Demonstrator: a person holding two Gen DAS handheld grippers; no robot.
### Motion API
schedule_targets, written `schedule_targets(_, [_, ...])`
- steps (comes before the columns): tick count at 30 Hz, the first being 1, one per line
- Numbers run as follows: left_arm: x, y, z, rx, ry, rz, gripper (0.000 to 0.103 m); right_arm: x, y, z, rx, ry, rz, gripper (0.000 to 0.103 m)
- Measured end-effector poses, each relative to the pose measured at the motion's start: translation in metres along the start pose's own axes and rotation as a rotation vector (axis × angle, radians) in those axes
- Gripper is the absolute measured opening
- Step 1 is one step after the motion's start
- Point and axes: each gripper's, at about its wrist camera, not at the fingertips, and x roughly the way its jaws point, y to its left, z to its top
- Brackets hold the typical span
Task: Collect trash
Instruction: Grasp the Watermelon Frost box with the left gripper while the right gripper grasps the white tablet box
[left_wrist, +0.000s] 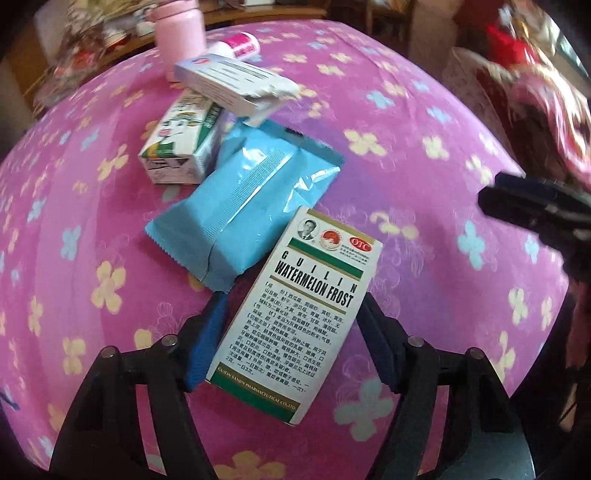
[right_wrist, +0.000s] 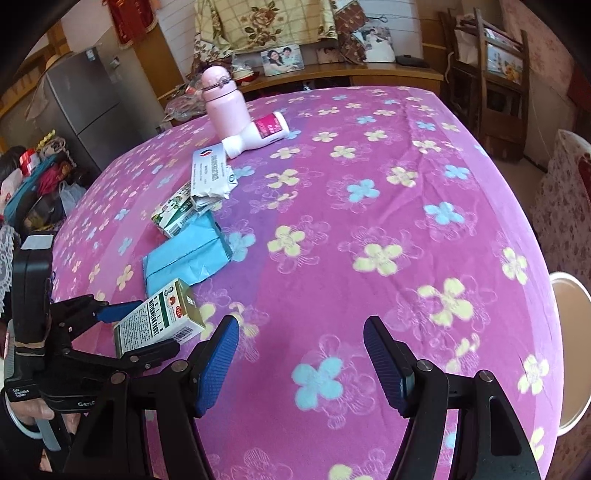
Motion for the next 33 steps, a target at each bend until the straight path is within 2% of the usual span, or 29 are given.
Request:
schedule_targets(1, [-0.003, 0.002, -0.002, -0.015, -0.005, -0.016, 0.057, 0.003, 0.003, 0.004, -0.008, -0.001, 0.005, 0.068])
schedule_targets(5, [-0.025, 0.009, -0.011, -0.068, -0.06, -0.018, 0.057, 0.016, 0.015, 0.025, -0.027, -0.01, 0.047, 0.068])
schedule_targets(10, [-0.042, 0.022, -0.019, -0.137, -0.093, -0.022, 0.056, 0.041, 0.039, 0.068, -0.062, -0.033, 0.098, 0.068])
schedule_targets(15, [-0.046, 0.037, -0.021, -0.198, -0.121, -0.022, 0.056, 0.072, 0.07, 0.118, -0.132, -0.054, 0.109, 0.07])
schedule_targets(16, [-0.046, 0.039, -0.021, -0.21, -0.122, -0.022, 0.056, 0.077, 0.074, 0.124, -0.145, -0.05, 0.103, 0.073])
schedule_targets(19, [-0.043, 0.048, -0.021, -0.249, -0.124, -0.038, 0.056, 0.107, 0.088, 0.141, -0.18, -0.002, 0.077, 0.074])
schedule_targets(21, [-0.041, 0.051, -0.021, -0.264, -0.122, -0.04, 0.056, 0.122, 0.093, 0.144, -0.191, 0.033, 0.086, 0.071])
schedule_targets(22, [-0.04, 0.052, -0.021, -0.27, -0.123, -0.041, 0.056, 0.127, 0.093, 0.143, -0.196, 0.04, 0.087, 0.056])
schedule_targets(23, [-0.04, 0.052, -0.021, -0.274, -0.122, -0.042, 0.056, 0.13, 0.092, 0.141, -0.199, 0.045, 0.092, 0.046])
schedule_targets(28, [-0.041, 0.046, -0.018, -0.27, -0.136, -0.038, 0.056, 0.108, 0.077, 0.123, -0.17, 0.008, 0.121, 0.045])
schedule_targets(33, [-0.043, 0.028, -0.014, -0.27, -0.15, -0.067, 0.056, 0.05, 0.045, 0.091, -0.148, -0.041, 0.098, 0.045])
